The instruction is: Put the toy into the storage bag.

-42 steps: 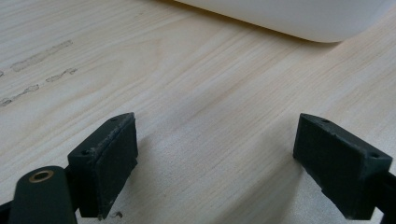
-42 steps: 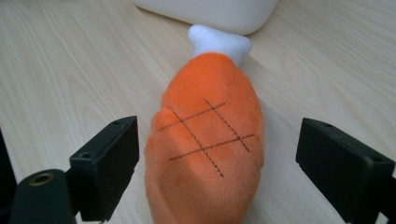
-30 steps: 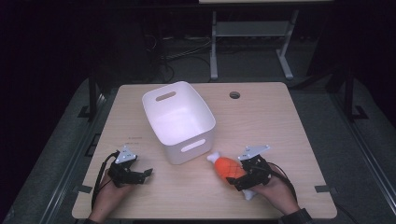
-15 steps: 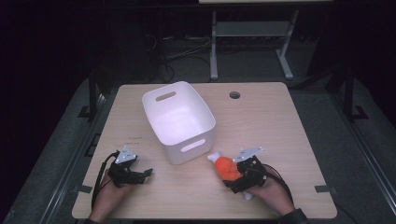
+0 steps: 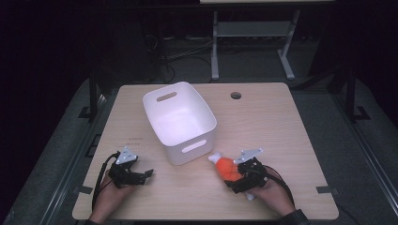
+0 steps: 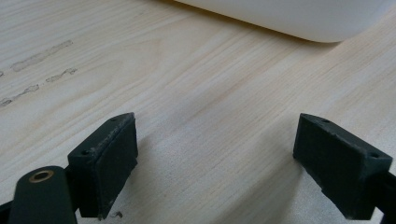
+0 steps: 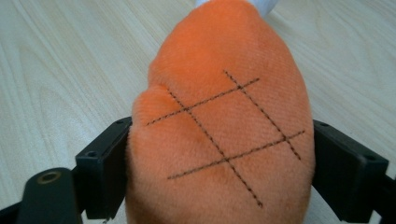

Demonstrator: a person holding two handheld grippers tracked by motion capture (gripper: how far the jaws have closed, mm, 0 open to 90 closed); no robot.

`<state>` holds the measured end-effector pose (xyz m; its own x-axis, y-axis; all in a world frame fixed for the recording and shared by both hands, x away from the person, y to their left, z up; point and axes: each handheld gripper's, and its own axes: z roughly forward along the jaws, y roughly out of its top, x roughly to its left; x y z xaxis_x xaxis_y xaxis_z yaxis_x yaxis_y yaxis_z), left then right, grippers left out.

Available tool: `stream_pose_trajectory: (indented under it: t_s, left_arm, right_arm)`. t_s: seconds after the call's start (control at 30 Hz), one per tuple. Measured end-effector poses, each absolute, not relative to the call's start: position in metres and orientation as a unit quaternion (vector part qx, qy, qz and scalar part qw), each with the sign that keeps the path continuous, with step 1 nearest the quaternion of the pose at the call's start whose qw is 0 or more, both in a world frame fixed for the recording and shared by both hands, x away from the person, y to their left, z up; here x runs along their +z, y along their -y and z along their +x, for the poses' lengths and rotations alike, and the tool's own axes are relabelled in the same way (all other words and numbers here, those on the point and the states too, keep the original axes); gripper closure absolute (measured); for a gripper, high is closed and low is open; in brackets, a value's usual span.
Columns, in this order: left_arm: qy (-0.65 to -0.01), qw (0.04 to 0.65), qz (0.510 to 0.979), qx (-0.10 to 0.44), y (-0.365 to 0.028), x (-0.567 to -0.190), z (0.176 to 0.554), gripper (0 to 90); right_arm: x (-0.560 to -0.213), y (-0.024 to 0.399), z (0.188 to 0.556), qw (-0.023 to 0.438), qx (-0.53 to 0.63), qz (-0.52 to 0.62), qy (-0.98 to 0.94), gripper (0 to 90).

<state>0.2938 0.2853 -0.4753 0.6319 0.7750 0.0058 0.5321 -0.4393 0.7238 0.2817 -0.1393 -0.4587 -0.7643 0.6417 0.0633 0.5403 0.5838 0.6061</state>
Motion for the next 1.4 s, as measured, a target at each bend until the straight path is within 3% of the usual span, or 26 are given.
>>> stream_pose_trajectory:
  t_s: [0.83, 1.4]
  left_arm:
    - [-0.393, 0.354, 0.831, 0.171, -0.285, -0.475, 0.294, 13.1]
    - [-0.393, 0.355, 0.831, 0.171, -0.285, -0.475, 0.294, 13.1]
  right_arm:
    - [-0.451, 0.156, 0.282, 0.097, 0.312, 0.339, -0.882, 18.6]
    - [-0.424, 0.177, 0.293, 0.119, 0.334, 0.352, -0.867, 18.6]
